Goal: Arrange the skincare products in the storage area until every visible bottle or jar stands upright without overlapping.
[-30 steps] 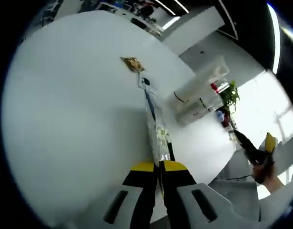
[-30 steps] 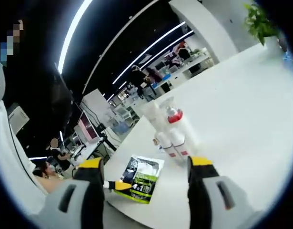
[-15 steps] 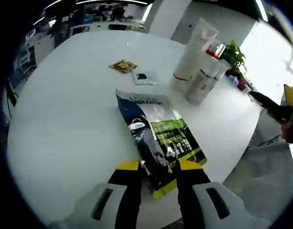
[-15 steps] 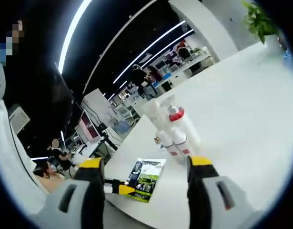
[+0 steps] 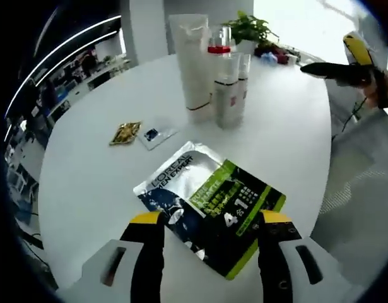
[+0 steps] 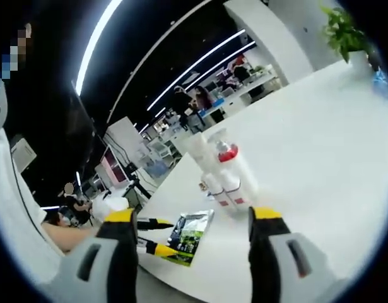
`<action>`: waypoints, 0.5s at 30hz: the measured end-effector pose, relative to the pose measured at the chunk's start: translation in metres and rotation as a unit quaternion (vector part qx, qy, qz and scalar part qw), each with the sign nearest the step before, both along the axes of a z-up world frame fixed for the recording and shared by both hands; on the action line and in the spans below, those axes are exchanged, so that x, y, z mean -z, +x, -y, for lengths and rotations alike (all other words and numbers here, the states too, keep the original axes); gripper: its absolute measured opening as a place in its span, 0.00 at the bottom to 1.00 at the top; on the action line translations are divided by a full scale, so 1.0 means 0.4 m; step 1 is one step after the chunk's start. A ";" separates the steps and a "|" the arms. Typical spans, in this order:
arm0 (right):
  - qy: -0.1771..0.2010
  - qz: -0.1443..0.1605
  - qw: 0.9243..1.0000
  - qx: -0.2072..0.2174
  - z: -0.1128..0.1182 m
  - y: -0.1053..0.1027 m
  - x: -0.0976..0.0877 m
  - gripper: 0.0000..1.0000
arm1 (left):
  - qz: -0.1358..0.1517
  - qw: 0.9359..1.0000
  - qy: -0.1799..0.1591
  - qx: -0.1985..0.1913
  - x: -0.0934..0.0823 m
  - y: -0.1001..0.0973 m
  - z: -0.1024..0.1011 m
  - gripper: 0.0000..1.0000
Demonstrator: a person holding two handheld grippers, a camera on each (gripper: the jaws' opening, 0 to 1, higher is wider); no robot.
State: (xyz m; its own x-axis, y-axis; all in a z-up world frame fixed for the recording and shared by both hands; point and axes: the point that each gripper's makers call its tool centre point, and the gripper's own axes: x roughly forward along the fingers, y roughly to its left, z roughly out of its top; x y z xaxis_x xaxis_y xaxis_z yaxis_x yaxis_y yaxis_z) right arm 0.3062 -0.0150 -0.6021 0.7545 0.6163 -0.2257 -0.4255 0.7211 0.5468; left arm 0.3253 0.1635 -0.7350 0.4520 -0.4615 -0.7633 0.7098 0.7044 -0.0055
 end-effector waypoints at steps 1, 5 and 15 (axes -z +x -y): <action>-0.002 0.001 1.000 0.002 0.004 -0.001 0.001 0.72 | -0.010 1.000 0.003 0.002 0.007 -0.002 0.001 0.61; -0.003 -0.001 1.000 0.009 0.014 -0.002 0.004 0.72 | -0.022 0.999 0.015 0.017 0.028 -0.005 0.009 0.63; -0.008 -0.009 1.000 0.022 0.030 -0.009 0.018 0.72 | -0.017 1.000 0.012 0.021 0.043 0.037 0.018 0.67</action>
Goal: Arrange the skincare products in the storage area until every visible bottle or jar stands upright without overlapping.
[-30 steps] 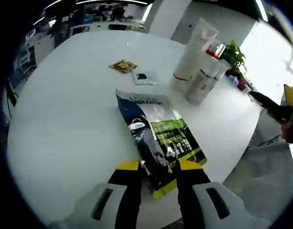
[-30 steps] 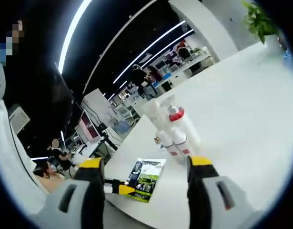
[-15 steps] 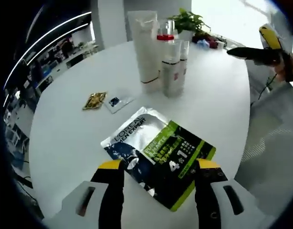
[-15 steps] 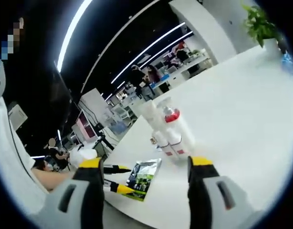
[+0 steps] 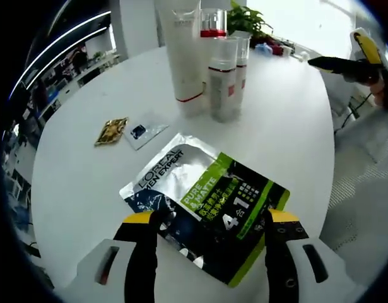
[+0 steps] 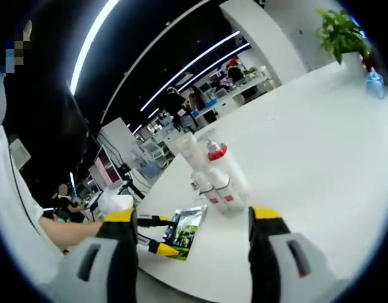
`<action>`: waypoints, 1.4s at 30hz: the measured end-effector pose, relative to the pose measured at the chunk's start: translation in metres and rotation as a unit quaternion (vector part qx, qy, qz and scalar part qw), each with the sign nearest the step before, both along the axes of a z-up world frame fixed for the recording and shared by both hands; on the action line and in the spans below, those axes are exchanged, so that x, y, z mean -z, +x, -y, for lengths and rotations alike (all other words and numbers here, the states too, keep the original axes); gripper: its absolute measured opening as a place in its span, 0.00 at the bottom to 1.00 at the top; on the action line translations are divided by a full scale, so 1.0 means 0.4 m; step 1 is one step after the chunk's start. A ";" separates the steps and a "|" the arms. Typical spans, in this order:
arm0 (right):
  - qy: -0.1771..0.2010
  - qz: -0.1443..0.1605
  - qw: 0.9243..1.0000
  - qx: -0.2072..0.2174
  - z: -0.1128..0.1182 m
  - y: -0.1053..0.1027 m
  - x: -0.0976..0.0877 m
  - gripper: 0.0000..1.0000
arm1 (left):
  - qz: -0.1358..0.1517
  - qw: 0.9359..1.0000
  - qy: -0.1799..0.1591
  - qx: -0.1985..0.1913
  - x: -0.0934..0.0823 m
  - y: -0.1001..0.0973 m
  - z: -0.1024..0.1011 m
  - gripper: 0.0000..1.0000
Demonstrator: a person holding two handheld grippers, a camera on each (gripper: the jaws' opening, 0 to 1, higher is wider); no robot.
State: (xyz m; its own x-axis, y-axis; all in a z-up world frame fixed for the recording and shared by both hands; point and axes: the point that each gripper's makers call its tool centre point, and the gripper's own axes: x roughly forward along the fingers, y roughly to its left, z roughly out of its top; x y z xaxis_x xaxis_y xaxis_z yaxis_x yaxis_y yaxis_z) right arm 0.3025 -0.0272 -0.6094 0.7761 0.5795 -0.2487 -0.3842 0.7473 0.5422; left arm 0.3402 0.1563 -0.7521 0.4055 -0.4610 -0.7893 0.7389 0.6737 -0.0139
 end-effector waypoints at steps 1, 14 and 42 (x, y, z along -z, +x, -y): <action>0.000 0.000 1.000 0.001 0.001 0.000 0.000 0.72 | 0.000 1.000 0.000 0.000 0.000 0.007 0.002 0.68; -0.004 0.002 1.000 0.003 0.002 0.001 -0.001 0.72 | -0.005 1.000 0.005 0.010 0.002 0.108 0.026 0.68; -0.010 0.007 1.000 0.003 0.003 -0.004 -0.008 0.73 | -0.009 1.000 -0.008 -0.002 -0.003 0.144 0.034 0.69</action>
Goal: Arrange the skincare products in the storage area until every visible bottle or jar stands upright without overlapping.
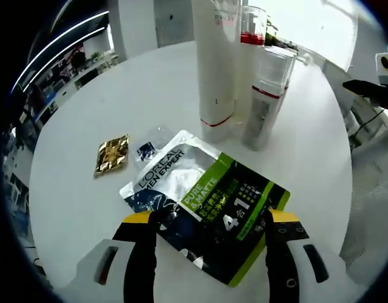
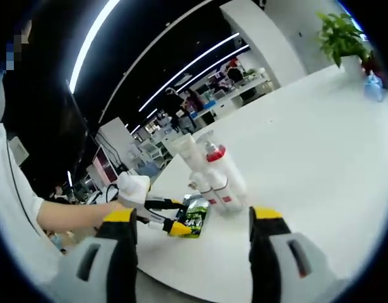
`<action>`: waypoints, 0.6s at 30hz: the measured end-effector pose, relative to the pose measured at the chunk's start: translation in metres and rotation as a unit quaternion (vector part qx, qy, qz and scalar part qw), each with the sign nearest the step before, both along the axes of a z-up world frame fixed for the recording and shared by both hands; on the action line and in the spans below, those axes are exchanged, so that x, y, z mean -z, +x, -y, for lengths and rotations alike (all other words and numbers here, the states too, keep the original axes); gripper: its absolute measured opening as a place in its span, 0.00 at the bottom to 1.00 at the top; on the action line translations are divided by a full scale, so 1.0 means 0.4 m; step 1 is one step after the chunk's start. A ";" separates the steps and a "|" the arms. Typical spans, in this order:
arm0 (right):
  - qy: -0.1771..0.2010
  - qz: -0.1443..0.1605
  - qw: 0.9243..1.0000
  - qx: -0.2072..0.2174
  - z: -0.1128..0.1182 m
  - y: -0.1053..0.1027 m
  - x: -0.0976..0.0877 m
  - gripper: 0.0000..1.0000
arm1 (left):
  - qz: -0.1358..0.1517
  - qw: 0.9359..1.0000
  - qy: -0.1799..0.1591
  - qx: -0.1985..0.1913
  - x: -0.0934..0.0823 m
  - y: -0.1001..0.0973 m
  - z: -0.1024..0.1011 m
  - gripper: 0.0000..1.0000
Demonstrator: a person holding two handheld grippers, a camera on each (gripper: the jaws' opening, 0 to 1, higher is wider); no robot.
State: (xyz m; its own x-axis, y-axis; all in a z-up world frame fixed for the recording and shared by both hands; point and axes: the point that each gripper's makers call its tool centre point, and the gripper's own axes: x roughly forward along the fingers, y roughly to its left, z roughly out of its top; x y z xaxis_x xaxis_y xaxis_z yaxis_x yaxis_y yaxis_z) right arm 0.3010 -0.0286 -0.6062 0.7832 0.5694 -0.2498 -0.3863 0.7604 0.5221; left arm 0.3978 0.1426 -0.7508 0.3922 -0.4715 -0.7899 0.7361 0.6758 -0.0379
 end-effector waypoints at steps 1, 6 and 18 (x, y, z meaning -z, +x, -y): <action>-0.001 0.002 1.000 -0.001 0.000 -0.001 -0.002 0.73 | -0.004 1.000 -0.007 -0.008 -0.003 -0.001 0.001 0.69; -0.003 0.007 1.000 -0.002 -0.001 -0.005 -0.011 0.75 | 0.000 1.000 -0.010 -0.014 -0.018 -0.013 -0.006 0.70; -0.034 0.011 0.999 -0.013 0.001 -0.028 -0.012 0.77 | 0.017 0.995 -0.065 -0.068 -0.087 -0.072 -0.039 0.78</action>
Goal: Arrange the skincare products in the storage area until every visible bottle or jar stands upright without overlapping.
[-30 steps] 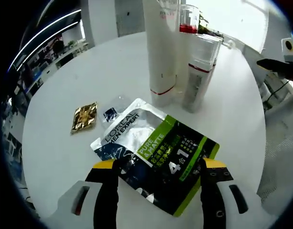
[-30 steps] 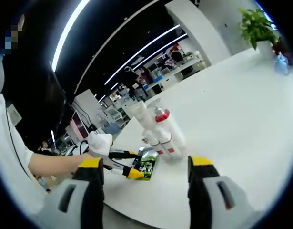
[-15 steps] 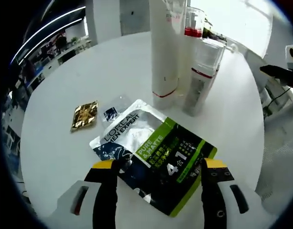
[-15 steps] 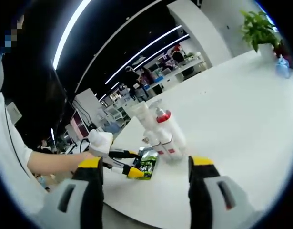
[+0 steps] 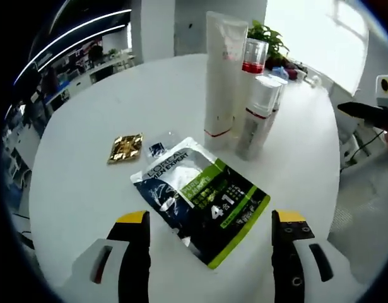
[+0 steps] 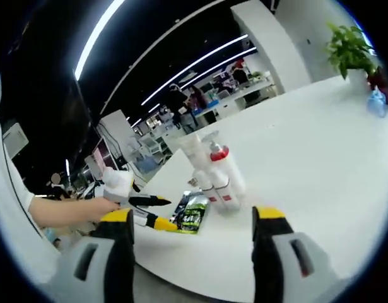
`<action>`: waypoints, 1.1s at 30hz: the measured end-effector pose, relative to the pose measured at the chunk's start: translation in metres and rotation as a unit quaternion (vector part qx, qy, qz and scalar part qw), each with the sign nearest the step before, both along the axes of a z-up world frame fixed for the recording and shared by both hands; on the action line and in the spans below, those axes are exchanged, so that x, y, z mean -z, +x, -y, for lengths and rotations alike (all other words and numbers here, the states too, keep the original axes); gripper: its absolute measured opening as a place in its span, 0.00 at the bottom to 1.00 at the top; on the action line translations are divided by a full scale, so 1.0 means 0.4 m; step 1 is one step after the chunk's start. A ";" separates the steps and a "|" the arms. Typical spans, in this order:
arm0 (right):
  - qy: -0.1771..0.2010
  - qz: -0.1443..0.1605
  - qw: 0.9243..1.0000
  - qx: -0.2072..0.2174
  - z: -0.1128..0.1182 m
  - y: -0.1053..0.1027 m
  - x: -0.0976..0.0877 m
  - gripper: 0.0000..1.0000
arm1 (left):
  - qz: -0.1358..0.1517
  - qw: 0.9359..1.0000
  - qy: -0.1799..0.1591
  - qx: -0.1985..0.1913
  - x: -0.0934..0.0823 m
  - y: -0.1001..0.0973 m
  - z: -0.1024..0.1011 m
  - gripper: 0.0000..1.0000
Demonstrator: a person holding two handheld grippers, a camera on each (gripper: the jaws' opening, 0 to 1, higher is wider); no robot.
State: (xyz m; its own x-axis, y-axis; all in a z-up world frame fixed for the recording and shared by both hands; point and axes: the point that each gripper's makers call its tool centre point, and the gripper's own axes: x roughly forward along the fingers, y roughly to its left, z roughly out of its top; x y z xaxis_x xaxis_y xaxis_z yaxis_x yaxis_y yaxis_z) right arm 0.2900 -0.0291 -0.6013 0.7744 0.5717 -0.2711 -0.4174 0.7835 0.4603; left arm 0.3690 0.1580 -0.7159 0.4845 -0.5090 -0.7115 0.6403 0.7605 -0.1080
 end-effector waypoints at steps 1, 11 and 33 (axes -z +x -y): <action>-0.002 0.000 1.000 0.000 0.001 -0.002 0.001 0.77 | 0.001 1.000 -0.004 -0.005 -0.004 -0.006 -0.006 0.79; -0.022 0.006 1.000 -0.006 0.002 -0.021 -0.001 0.80 | 0.010 0.997 -0.049 -0.062 -0.036 -0.092 -0.065 0.85; -0.044 0.020 0.999 -0.013 0.001 -0.029 0.015 0.86 | 0.033 0.984 -0.077 -0.155 -0.118 -0.201 -0.168 0.96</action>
State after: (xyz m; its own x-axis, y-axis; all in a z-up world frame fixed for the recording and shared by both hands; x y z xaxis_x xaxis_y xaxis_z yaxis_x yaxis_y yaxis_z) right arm 0.2782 -0.0294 -0.6075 0.7704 0.5675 -0.2907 -0.4548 0.8086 0.3733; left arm 0.2884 0.2252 -0.6688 0.6762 -0.4286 -0.5992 0.3898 0.8983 -0.2026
